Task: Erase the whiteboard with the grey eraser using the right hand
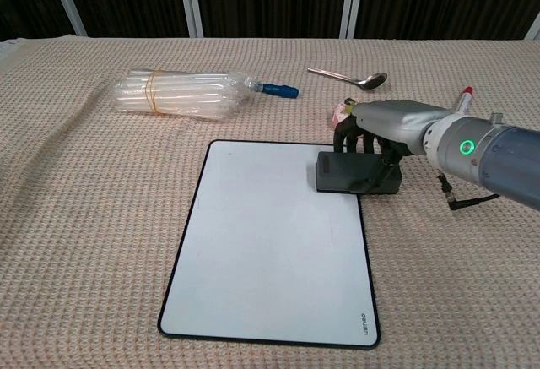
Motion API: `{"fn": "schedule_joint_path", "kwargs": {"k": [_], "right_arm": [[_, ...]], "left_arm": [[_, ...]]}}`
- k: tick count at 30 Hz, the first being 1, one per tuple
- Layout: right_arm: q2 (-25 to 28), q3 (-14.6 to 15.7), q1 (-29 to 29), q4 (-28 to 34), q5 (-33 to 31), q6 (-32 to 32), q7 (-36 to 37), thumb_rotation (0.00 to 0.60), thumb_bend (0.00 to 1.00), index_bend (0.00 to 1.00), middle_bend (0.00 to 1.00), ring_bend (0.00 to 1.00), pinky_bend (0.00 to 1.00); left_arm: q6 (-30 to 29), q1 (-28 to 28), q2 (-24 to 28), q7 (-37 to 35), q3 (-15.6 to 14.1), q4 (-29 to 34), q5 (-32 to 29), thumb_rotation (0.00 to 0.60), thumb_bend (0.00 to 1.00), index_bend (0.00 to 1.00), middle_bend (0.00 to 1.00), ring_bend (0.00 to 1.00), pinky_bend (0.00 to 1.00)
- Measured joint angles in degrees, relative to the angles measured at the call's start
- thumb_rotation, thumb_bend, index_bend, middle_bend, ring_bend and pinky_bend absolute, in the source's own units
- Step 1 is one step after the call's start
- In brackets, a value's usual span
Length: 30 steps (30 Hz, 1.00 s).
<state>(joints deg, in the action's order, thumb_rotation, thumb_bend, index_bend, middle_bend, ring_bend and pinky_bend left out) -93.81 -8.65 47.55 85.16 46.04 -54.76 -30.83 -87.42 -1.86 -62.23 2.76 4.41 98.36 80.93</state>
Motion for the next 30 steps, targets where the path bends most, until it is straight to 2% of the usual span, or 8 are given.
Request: {"fn": "schedule_joint_path", "kwargs": {"k": [5, 10, 16, 19, 24, 27, 30], "right_arm": [[5.4, 0.8, -1.8, 3.9, 1.3, 0.1, 1.8, 0.600, 0.40, 0.47, 0.51, 0.51, 0.52], [10.3, 2.8, -4.6, 6.6, 4.6, -0.2, 4.6, 0.600, 0.40, 0.47, 0.49, 0.49, 0.52], [12.3, 4.9, -7.1, 6.7, 8.1, 0.1, 8.5, 0.600, 0.40, 0.47, 0.46, 0.46, 0.52], [12.4, 6.0, -7.9, 5.7, 9.5, 0.8, 9.8, 0.600, 0.37, 0.45, 0.42, 0.42, 0.49], [11.9, 6.7, -8.4, 4.1, 10.7, 2.0, 10.3, 0.600, 0.19, 0.18, 0.18, 0.21, 0.28], [12.2, 6.8, -8.4, 4.5, 10.8, 2.7, 10.3, 0.600, 0.14, 0.09, 0.08, 0.10, 0.20], [12.8, 6.5, -8.6, 5.5, 10.7, 2.0, 10.0, 0.600, 0.12, 0.07, 0.03, 0.06, 0.17]], "left_arm": [[-0.2, 0.1, -0.2, 0.2, -0.1, -0.1, 0.2, 0.600, 0.48, 0.14, 0.01, 0.00, 0.03], [-0.3, 0.1, -0.3, 0.5, -0.1, -0.1, 0.3, 0.600, 0.48, 0.14, 0.01, 0.00, 0.03], [-0.4, 0.2, -0.5, 0.9, -0.2, -0.3, 0.5, 0.600, 0.48, 0.14, 0.01, 0.00, 0.03], [-0.5, 0.2, -0.6, 1.0, -0.2, -0.4, 0.5, 0.600, 0.48, 0.14, 0.01, 0.00, 0.03], [-0.6, 0.2, -0.6, 1.0, -0.2, -0.4, 0.4, 0.600, 0.48, 0.14, 0.01, 0.00, 0.03], [-0.6, 0.2, -0.6, 1.0, -0.2, -0.5, 0.4, 0.600, 0.48, 0.14, 0.01, 0.00, 0.03], [-0.5, 0.2, -0.5, 0.9, -0.2, -0.5, 0.3, 0.600, 0.48, 0.14, 0.01, 0.00, 0.03]]}}
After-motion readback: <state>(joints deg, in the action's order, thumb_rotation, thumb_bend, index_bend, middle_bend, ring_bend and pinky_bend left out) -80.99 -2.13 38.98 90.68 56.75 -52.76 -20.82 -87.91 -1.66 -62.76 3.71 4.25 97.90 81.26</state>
